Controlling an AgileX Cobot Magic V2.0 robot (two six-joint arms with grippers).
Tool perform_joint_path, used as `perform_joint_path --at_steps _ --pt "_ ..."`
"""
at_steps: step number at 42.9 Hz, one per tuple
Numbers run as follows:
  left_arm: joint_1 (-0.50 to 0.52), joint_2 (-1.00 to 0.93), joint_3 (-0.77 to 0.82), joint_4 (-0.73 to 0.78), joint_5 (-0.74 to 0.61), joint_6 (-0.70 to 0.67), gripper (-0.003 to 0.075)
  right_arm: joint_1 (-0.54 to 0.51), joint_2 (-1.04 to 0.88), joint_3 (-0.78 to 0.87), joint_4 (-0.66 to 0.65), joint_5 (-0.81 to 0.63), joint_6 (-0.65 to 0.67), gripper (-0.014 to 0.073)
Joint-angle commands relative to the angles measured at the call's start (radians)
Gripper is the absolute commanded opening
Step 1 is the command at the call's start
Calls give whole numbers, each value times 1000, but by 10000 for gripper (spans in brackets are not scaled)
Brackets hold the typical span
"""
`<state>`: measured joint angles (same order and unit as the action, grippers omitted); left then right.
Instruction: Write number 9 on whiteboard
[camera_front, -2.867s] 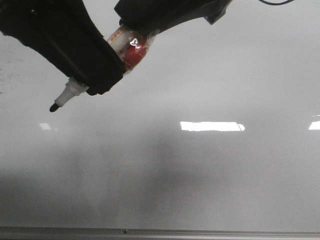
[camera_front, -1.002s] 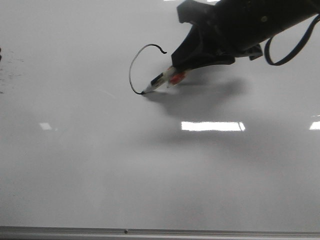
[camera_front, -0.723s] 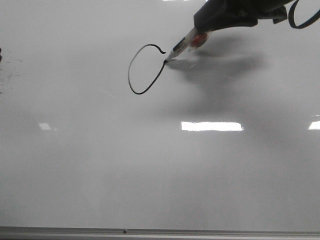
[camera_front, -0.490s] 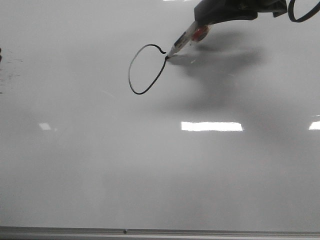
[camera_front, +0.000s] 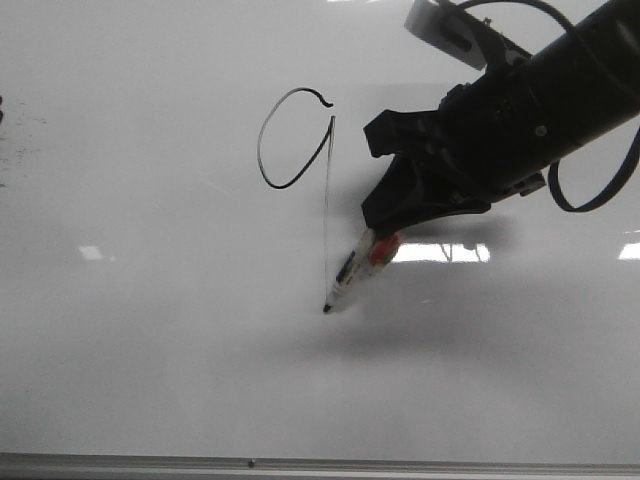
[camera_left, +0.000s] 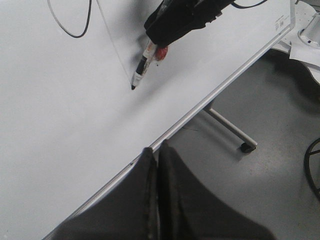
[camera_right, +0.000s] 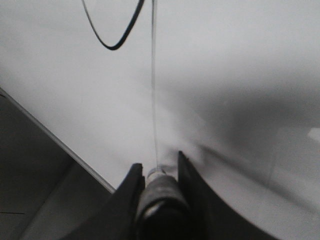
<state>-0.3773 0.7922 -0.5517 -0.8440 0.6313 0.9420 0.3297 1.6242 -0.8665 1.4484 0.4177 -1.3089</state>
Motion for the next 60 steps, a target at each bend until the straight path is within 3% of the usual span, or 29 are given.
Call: perform_joint_path --at_steps 1,6,9,12,15,23,32,45,48,53,58,60 --pt "2 -8 -29 -44 -16 -5 16 -6 -115 -26 18 121 -13 -97" --pt "2 14 -53 -42 47 -5 202 -6 -212 -37 -15 308 -10 -97" --pt "0 48 -95 -42 85 -3 383 -6 -247 -60 -70 436 22 -97" --pt "0 97 -145 -42 136 -1 514 -5 -257 -96 -134 548 81 -97" --pt "-2 160 -203 -52 230 46 564 4 -257 -139 -197 653 147 -97" --pt "-91 303 -288 -126 326 195 487 57 -257 -204 -207 830 184 -97" --pt "-170 343 -318 -144 333 203 330 114 -257 -214 -206 810 185 -97" --pt "-172 341 -318 -181 333 206 17 121 -257 -214 -205 783 186 -97" --pt "-172 341 -318 -181 333 208 -18 121 -257 -214 -200 768 186 -85" --pt "-172 341 -318 -178 333 208 -19 121 -257 -214 -187 744 186 67" --pt "-172 348 -318 -132 324 189 -19 121 -264 -221 -113 741 186 389" --pt "-172 356 -318 -107 314 155 -19 121 -272 -232 -95 732 186 479"
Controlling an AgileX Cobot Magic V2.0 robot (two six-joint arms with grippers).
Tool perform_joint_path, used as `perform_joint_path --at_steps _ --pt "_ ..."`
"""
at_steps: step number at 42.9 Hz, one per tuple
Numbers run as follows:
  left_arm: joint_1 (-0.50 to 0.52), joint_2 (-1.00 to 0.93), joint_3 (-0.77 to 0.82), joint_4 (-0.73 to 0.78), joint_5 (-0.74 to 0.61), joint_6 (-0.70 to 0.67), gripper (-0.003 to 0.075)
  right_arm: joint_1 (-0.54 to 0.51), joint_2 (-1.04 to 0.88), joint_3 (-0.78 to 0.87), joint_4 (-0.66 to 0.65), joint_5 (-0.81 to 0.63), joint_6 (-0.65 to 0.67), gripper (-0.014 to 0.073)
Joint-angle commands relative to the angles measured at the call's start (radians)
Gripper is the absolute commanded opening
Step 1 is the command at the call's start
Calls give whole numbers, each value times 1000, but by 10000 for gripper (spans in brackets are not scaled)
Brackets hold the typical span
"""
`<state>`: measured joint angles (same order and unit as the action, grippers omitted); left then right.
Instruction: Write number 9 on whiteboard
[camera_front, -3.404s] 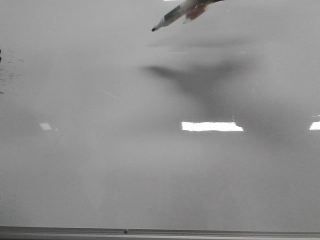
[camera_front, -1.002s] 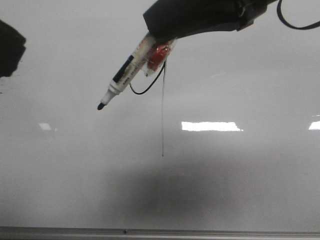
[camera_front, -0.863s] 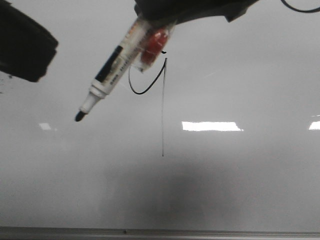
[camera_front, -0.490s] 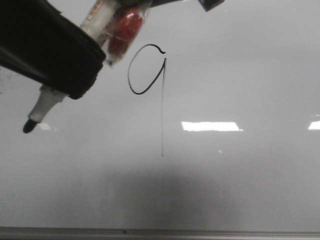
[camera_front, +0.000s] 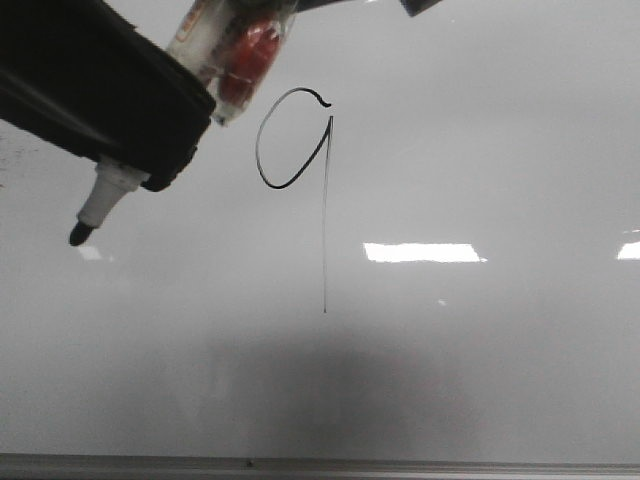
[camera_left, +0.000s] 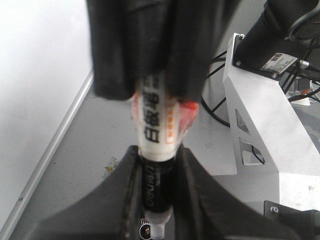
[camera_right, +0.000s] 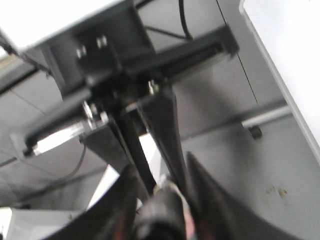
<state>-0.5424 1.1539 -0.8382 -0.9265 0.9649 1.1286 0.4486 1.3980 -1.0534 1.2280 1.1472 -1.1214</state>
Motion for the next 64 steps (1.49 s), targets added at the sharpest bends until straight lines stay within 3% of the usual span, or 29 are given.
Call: perform_joint_path --at_steps 1,7,15,20,29,37,44,55,64 --pt "-7 3 -32 -2 -33 -51 -19 2 -53 -54 128 -9 -1 519" --pt "9 52 -32 168 -131 -252 -19 -1 -124 -77 107 -119 -1 532" --pt "126 123 -32 446 -325 -630 -19 -1 -280 -35 4 -274 28 400" --pt "242 157 -32 493 -443 -701 -19 -1 -385 51 -8 -335 37 255" --pt "392 247 -32 491 -615 -743 -19 -1 -508 218 -8 -360 37 -106" --pt "398 332 -32 443 -753 -743 -18 -1 -524 250 -6 -331 37 -99" --pt "398 361 -32 417 -785 -743 0 -1 -524 250 -3 -327 37 -99" --pt "398 361 -32 404 -781 -743 242 -1 -524 250 -3 -328 37 -99" --pt "398 361 -32 404 -781 -743 345 -1 -524 250 -3 -328 37 -99"
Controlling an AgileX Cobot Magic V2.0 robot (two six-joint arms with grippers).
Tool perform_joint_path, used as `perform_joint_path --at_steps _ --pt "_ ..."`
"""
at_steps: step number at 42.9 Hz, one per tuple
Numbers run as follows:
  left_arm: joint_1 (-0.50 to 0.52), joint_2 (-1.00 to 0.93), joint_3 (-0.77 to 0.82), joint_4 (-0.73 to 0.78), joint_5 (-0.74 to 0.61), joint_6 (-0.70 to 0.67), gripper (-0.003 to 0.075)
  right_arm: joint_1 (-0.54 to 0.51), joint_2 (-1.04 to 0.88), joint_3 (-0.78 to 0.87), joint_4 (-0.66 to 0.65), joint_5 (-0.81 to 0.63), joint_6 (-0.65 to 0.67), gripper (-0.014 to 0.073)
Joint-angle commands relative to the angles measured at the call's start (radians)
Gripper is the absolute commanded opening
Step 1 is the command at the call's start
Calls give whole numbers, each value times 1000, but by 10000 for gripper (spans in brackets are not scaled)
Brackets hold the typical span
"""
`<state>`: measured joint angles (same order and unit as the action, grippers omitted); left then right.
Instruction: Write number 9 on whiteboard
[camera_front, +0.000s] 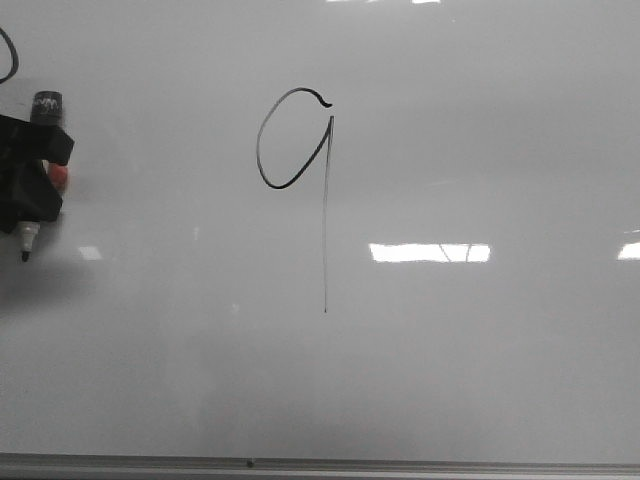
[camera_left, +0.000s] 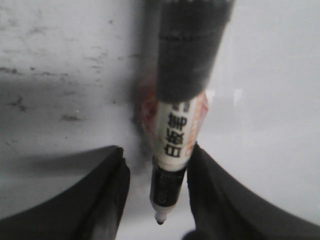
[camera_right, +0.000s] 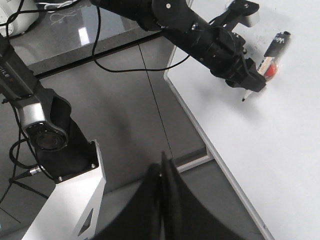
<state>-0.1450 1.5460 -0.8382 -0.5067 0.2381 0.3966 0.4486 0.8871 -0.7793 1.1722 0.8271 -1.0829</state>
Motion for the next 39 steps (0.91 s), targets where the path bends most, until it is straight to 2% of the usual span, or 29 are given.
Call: perform_joint_path --at_steps 1,9,18,22,26,30,39 --pt "1 -31 -32 -16 -54 -11 356 -1 -13 -24 53 -8 -2 -99" --pt "1 -38 -32 -16 -50 -11 485 -1 -13 -24 53 -7 -2 -99" --pt "1 -164 -6 -2 -54 -6 483 -1 -13 -24 54 -9 -2 -99" --pt "-1 -286 44 1 -87 -6 468 -1 -13 -24 55 -70 27 -99" --pt "-16 -407 108 13 -135 -6 402 -4 -13 -24 46 -193 54 -99" --pt "-42 -538 178 16 -191 -6 293 -28 -24 -23 45 -316 60 -99" --pt "-105 -811 333 16 -284 -6 -22 -135 -138 69 44 -549 60 -99"
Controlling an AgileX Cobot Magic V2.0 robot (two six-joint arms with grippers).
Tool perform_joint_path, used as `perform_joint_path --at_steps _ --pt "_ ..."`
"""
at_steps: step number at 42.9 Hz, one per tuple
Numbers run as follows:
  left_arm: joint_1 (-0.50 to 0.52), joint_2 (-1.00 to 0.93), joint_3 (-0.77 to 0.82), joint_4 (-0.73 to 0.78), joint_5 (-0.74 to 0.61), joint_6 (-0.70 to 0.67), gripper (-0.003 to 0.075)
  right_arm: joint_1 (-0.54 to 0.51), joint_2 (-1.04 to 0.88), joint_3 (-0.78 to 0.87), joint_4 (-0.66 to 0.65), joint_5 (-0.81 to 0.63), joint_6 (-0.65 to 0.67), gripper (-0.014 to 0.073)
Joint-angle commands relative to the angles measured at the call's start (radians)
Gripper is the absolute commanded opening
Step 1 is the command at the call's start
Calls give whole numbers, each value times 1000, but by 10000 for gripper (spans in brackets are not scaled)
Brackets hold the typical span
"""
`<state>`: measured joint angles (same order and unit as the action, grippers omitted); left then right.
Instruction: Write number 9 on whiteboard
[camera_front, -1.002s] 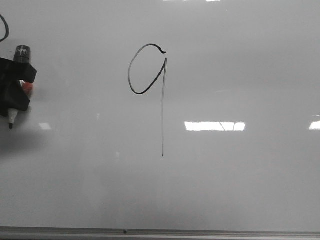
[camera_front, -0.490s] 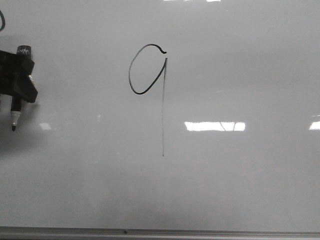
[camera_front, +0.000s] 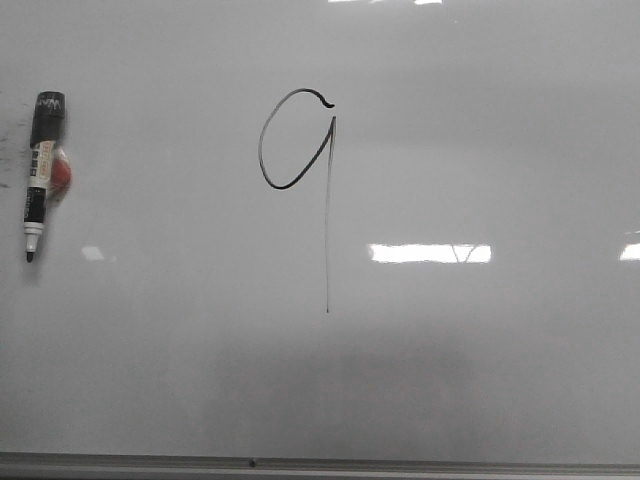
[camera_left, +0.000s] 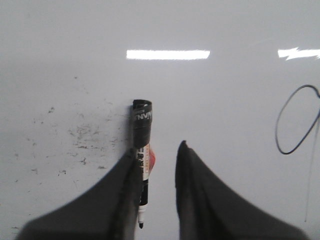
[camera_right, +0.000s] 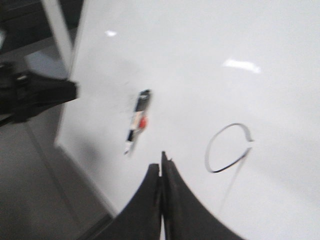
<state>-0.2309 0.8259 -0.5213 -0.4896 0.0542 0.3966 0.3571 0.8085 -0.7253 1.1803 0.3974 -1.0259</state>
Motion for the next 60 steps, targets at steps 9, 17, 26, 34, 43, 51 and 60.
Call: perform_joint_path --at_steps 9,17,26,34,43,51,60 --pt "-30 -325 129 -1 -117 -6 -19 -135 -311 222 -9 -196 -1 -99" --pt "-30 -459 196 -1 -117 -6 -19 -136 -569 382 -9 -200 -1 -99" --pt "-30 -487 203 -1 -117 -6 -19 -136 -738 444 -9 -259 -1 -99" --pt "-30 -487 203 -1 -117 -6 -19 -136 -750 444 -6 -294 -1 -99" --pt "-30 -487 203 -1 -117 -6 -19 -136 -750 444 -5 -292 -1 -99" --pt "-30 -487 203 -1 -117 -6 -19 -136 -750 444 -5 -292 -1 -99" --pt "-30 -487 203 -1 -117 -6 -19 -136 -750 444 -5 -291 -1 -99"
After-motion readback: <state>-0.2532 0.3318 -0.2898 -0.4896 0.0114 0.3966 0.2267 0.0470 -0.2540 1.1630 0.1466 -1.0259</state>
